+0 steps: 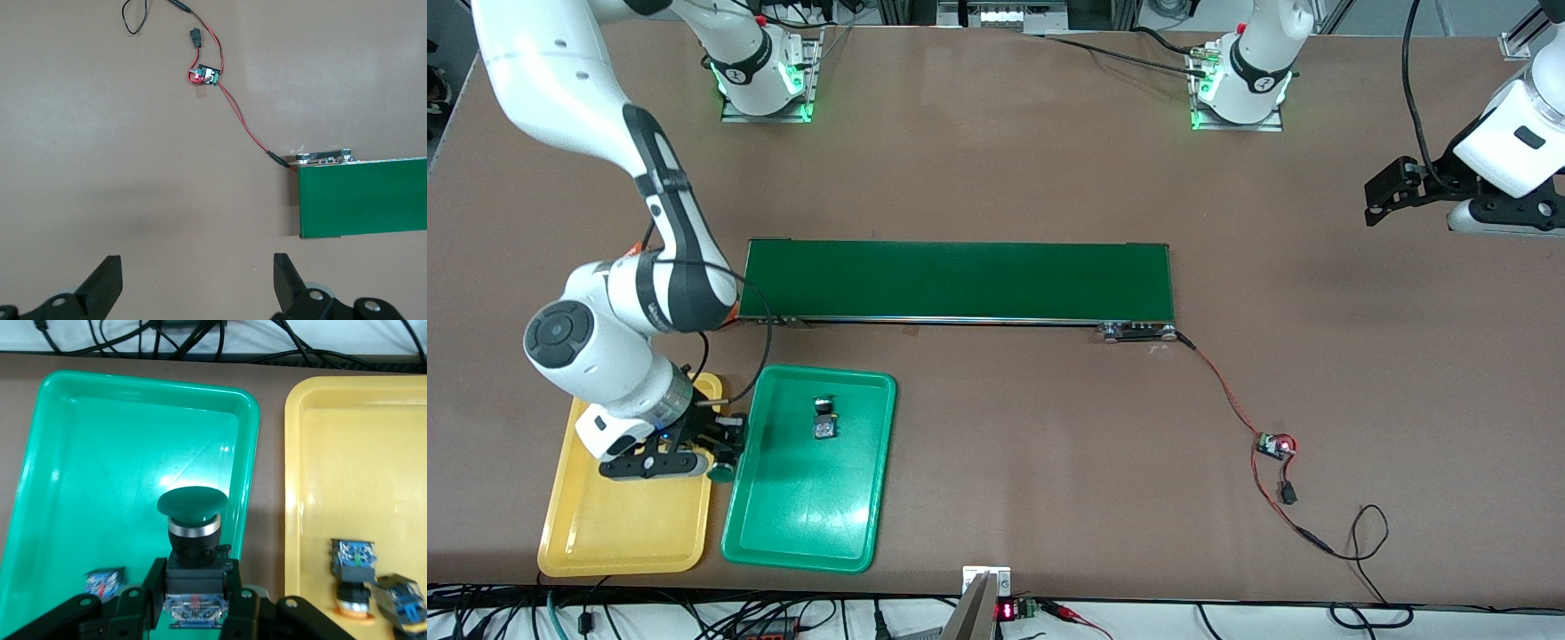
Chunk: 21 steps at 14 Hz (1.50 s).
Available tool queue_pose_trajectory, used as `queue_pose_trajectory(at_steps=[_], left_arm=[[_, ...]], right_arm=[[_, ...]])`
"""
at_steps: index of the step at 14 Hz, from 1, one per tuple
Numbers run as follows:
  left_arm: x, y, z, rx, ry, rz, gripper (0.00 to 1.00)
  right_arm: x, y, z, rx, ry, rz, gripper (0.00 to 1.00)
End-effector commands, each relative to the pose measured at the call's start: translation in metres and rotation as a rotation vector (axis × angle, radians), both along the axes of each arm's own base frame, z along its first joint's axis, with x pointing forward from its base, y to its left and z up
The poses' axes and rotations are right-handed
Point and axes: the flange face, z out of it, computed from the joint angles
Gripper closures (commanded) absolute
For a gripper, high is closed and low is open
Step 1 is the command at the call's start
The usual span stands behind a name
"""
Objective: Sort buttons by color to trays
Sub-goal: 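Carry the green button into the green tray and release it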
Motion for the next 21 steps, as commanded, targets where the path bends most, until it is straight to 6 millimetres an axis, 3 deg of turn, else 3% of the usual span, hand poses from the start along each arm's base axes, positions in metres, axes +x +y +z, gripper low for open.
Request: queue_pose_trajectory(at_steps=[1,3,6,7,9,12,13,16,21], left_arm=[[0.003,0.000,0.006,0.020,0.003,-0.004,0.00],[0.003,0.000,0.005,0.020,0.005,-0.004,0.00],[0.003,0.000,0.005,0.020,0.006,-0.003,0.00],[0.003,0.000,0.006,0.020,0.003,-0.003,0.00],[0.003,0.000,0.005,0.020,0.006,-0.003,0.00],[0.003,0.000,0.005,0.020,0.006,-0.003,0.00],[0.003,0.000,0.006,0.020,0.005,-0.004,0.00],[0.002,-0.003,0.005,0.020,0.006,0.002,0.00],[0.002,0.000,0.005,0.020,0.009,0.007,0.00]], right_arm=[[0.009,0.016,-0.026,0.023,-0.033,0.017,0.89],[0.008,0.026,-0.056,0.033,-0.035,0.023,0.89],[0.005,0.032,-0.070,0.031,-0.018,0.029,0.83],[0.004,0.032,-0.076,0.032,-0.009,0.028,0.60],[0.001,0.033,-0.084,0.026,0.003,0.037,0.30],[0.001,0.034,-0.084,0.020,0.001,0.051,0.14],[0.001,0.034,-0.078,0.019,-0.006,0.050,0.00],[-0.006,0.033,-0.042,0.000,-0.006,0.050,0.00],[-0.044,0.011,0.083,-0.040,0.101,0.025,0.00]])
